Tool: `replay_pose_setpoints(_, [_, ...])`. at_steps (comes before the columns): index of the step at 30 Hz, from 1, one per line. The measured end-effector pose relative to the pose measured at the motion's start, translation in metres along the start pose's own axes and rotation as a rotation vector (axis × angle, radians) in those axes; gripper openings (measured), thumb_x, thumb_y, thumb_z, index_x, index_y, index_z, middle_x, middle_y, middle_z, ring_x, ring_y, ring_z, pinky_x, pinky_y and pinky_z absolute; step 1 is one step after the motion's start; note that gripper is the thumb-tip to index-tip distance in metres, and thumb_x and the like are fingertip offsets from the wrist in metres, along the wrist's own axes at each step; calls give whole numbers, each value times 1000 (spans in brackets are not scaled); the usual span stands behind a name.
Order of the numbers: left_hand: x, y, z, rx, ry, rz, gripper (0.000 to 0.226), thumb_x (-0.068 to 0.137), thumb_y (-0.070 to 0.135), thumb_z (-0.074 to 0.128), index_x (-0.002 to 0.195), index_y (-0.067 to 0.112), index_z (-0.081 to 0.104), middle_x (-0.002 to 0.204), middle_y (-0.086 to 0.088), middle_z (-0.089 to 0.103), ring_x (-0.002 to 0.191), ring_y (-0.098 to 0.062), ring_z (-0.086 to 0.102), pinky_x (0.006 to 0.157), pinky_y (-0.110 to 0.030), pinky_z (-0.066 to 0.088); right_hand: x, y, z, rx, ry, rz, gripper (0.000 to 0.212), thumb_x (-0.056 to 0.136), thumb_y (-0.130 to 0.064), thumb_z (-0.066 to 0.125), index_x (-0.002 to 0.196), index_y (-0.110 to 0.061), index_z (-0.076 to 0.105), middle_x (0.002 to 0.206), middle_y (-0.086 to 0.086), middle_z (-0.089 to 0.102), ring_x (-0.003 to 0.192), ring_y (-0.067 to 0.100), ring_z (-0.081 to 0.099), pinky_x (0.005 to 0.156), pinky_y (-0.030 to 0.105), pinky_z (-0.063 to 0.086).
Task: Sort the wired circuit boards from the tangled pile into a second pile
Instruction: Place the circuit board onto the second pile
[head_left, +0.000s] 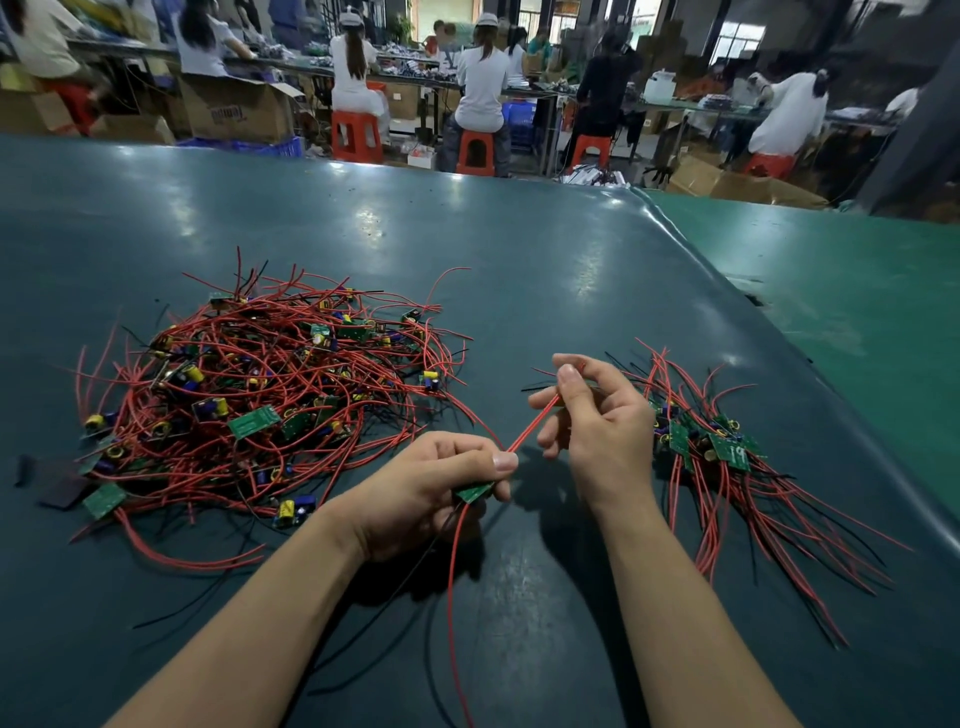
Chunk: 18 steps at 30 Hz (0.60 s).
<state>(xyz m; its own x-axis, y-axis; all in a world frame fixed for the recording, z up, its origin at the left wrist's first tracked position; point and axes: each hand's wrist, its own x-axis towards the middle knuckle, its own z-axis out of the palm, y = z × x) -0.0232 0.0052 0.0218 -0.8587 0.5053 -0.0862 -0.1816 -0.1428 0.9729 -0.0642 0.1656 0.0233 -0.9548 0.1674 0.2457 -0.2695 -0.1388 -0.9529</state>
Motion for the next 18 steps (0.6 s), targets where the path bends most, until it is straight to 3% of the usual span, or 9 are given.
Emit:
replay_pose_setpoints(6, [-2, 1, 0, 24, -10, -13, 23, 83, 24, 62, 63, 12, 61, 45, 2, 33, 34, -8, 25, 43, -29, 10, 6, 7, -1, 20, 127, 69, 15, 102, -8, 47, 92, -8, 58, 49, 4, 62, 31, 12, 48, 32, 17, 35])
replay_pose_setpoints(10, [-3, -2, -1, -142, 90, 58, 26, 86, 26, 64, 63, 12, 64, 40, 3, 32, 28, -4, 24, 40, -16, 16, 14, 3, -14, 54, 255, 195, 16, 104, -18, 43, 96, -9, 52, 41, 0, 55, 29, 10, 43, 32, 15, 30])
replay_pose_setpoints(12, [2, -4, 0, -159, 230, 152, 24, 90, 28, 64, 71, 14, 70, 40, 6, 35, 28, -2, 26, 40, -16, 20, 7, -2, -14, -82, 81, 266, 39, 102, -39, 46, 79, -11, 60, 39, -1, 50, 29, 9, 39, 34, 14, 27])
replay_pose_setpoints(14, [6, -5, 2, -109, 361, 244, 23, 85, 32, 60, 83, 15, 76, 43, 5, 40, 29, -3, 33, 39, -14, 23, -7, -8, -5, -203, -295, 382, 58, 88, -64, 49, 60, -15, 64, 40, -1, 49, 30, 9, 39, 33, 14, 27])
replay_pose_setpoints(16, [9, -7, 3, -144, 400, 288, 26, 84, 30, 60, 93, 12, 77, 48, -2, 52, 34, -7, 48, 38, -14, 36, -21, -13, 5, -255, -650, 453, 55, 76, -69, 55, 68, -16, 66, 45, -2, 52, 32, 8, 40, 33, 14, 29])
replay_pose_setpoints(18, [8, -8, 2, -139, 397, 283, 31, 85, 32, 62, 100, 8, 77, 61, -16, 61, 44, -17, 59, 43, -21, 48, -26, -13, 9, -243, -750, 434, 41, 77, -56, 64, 74, -15, 63, 47, -3, 52, 34, 7, 40, 34, 16, 30])
